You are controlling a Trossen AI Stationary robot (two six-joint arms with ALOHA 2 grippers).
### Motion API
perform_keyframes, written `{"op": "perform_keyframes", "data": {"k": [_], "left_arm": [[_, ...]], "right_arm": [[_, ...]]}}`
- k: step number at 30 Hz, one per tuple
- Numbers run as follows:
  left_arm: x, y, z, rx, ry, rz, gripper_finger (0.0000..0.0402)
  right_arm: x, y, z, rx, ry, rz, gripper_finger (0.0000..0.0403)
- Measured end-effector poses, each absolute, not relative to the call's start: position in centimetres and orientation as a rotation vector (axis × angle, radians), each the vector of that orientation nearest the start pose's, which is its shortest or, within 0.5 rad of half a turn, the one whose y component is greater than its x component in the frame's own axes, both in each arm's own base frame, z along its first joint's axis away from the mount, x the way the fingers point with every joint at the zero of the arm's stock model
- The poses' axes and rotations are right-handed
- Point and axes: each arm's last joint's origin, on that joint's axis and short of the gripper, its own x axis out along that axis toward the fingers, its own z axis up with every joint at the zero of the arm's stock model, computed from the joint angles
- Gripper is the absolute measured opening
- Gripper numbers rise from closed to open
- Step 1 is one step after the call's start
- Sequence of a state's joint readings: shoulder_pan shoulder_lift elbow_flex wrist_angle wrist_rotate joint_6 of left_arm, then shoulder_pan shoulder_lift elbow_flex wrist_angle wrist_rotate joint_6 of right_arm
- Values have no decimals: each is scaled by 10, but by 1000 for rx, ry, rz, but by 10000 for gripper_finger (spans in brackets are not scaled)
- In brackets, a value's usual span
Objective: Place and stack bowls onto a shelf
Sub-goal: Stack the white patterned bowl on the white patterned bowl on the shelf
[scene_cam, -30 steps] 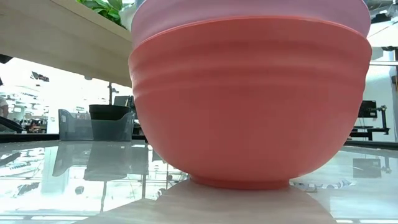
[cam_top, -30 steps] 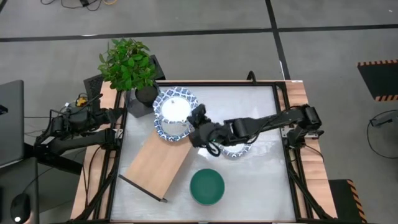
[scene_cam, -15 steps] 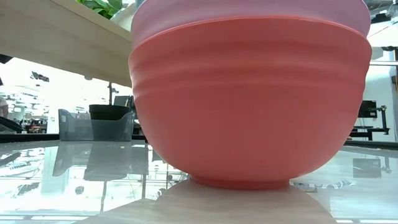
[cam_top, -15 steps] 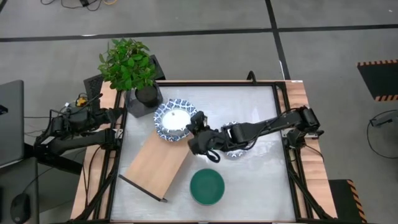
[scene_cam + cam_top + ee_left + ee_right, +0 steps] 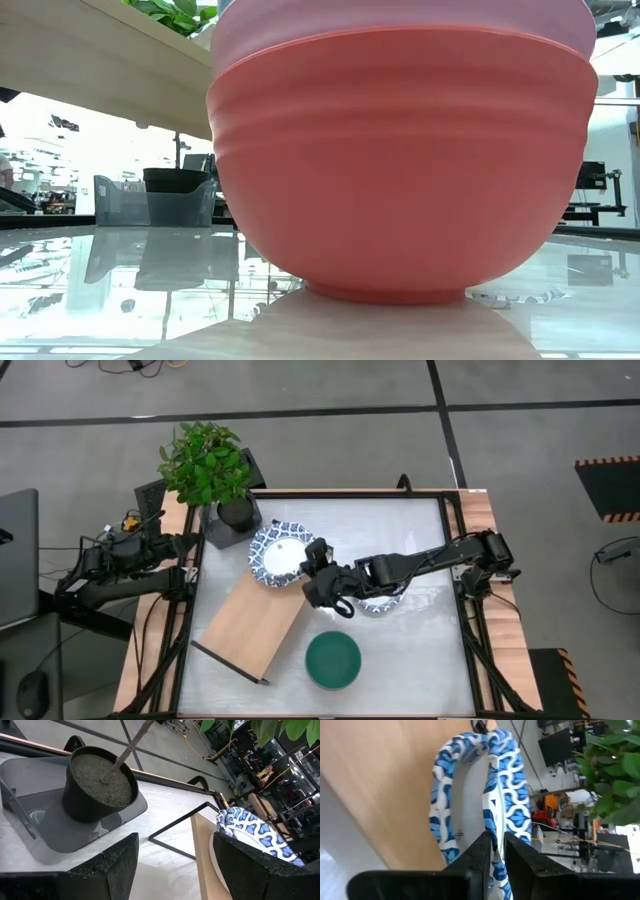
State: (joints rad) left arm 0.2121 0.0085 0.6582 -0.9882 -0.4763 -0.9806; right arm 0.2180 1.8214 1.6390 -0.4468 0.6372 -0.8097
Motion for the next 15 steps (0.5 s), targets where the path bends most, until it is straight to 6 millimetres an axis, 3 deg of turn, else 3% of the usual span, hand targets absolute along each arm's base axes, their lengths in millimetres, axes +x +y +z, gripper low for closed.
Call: {"op": "perform_keyframes", "data": {"k": [15], "left_arm": [[0,14,271,-876,-13,786,242]], "right_arm": [[408,65,319,-955,691,-73,107]]}}
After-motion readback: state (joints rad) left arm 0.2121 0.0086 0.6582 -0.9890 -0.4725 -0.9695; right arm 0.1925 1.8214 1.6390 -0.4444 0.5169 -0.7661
